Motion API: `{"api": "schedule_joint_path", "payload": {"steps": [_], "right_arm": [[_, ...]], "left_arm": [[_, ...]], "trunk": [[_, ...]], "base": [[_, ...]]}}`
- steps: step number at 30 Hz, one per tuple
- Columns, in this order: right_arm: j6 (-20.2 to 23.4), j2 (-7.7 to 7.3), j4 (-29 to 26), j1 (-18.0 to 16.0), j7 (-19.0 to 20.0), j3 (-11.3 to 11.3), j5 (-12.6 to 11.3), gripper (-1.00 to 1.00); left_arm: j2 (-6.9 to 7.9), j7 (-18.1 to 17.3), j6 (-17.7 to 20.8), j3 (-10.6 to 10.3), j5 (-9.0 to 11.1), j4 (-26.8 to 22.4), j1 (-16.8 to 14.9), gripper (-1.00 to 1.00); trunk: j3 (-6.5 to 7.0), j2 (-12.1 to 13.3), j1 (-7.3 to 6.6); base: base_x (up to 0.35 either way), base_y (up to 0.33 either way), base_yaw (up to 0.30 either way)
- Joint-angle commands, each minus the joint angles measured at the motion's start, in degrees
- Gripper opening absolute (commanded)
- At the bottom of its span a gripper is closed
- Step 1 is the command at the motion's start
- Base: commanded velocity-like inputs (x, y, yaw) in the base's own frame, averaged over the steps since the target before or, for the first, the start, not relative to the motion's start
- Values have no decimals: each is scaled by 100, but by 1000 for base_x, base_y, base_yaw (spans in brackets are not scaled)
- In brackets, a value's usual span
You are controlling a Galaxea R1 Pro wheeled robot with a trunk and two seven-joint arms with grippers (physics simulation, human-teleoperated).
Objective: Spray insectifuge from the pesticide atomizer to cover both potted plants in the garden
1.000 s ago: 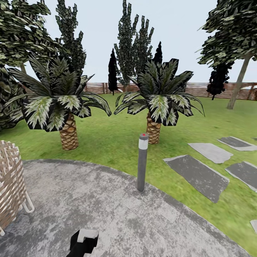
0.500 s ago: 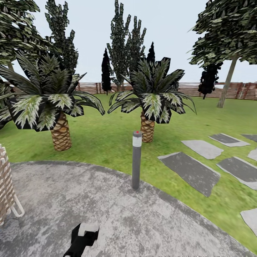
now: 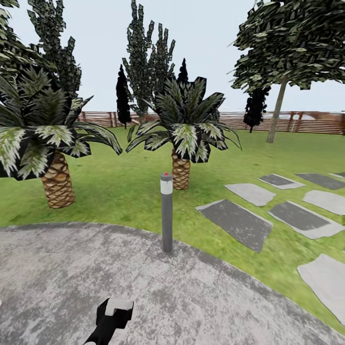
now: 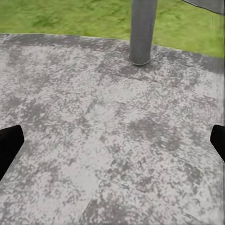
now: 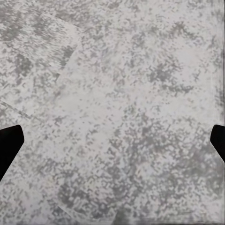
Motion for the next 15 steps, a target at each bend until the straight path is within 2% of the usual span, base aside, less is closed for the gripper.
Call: {"api": "schedule_joint_path", "payload": {"steps": [1, 4, 6, 9, 15], "right_arm": [[32, 1, -12, -1, 8, -18, -5, 100], [32, 2, -14, -1, 9, -94, -4, 100], [32, 6, -15, -1, 9, -282, -4, 100], [32, 7, -15, -1, 9, -406, -2, 100], [32, 4, -11, -1, 9, -454, -3, 100]], "left_arm": [[-3, -4, -18, 8, -61, 0, -2, 100], [0, -4, -18, 8, -63, 1, -2, 100], [2, -4, -18, 8, -63, -1, -2, 100], [5, -4, -18, 8, -64, -1, -2, 100], [4, -5, -18, 8, -64, -1, -2, 100]], "trunk": [[-22, -44, 22], [-68, -164, 88], [-99, -245, 132], [-146, -365, 198], [-239, -606, 329]], "base": [[0, 0, -259], [0, 0, -259], [0, 0, -259], [0, 0, -259], [0, 0, -259]]}}
